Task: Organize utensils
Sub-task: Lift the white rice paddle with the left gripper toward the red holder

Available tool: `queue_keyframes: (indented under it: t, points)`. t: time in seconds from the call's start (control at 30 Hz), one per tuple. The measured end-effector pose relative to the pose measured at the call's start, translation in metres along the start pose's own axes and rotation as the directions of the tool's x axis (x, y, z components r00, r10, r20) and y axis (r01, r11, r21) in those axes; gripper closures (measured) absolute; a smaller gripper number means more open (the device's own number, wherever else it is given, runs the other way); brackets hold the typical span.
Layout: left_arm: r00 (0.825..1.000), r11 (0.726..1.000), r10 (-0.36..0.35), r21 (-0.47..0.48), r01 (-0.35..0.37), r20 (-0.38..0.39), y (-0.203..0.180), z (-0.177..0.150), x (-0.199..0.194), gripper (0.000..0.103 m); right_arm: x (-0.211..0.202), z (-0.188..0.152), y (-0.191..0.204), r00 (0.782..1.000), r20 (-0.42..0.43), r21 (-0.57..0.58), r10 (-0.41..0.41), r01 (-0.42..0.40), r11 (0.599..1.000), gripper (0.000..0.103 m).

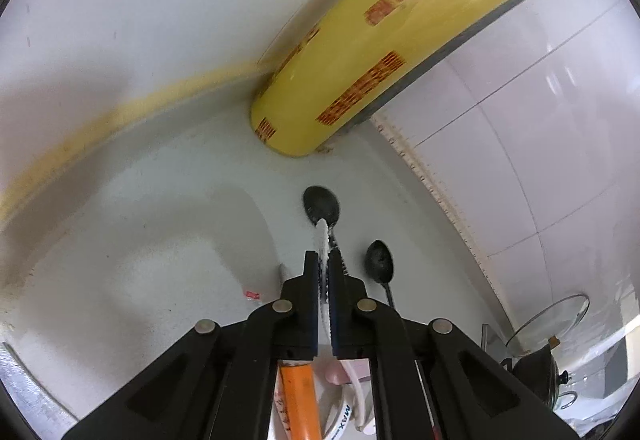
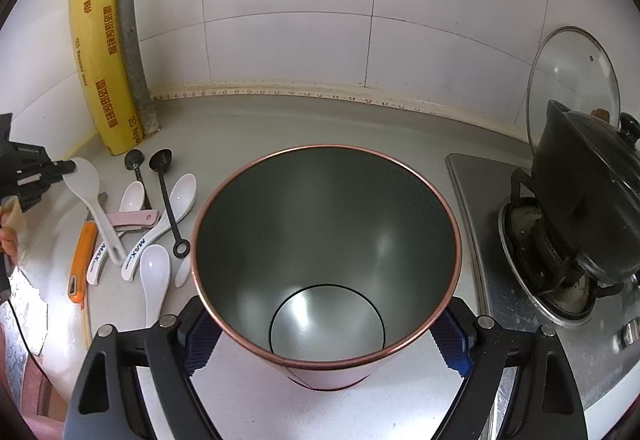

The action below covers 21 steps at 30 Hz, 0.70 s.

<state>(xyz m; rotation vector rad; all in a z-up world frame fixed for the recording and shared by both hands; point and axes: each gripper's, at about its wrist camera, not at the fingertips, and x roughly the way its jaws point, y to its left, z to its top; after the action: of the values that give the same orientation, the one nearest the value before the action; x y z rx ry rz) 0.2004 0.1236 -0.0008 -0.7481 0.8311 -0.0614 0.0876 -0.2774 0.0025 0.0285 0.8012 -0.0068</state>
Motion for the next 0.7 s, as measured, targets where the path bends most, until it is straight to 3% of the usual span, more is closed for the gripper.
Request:
queue_keyframes:
  t: [0.27, 0.7]
  points:
    - [0.996, 0.993, 0.037, 0.109, -0.045, 0.076, -0.032, 0.002, -0.031, 0.099, -0.001, 0.000, 0.003, 1.000, 0.002, -0.006, 0.012, -0.012, 1.000, 0.013]
    - [0.980, 0.973, 0.016, 0.223, -0.061, 0.200, -0.073, 0.004, -0.084, 0.099, 0.001, 0.002, 0.006, 1.000, 0.007, -0.016, 0.027, -0.027, 1.000, 0.013]
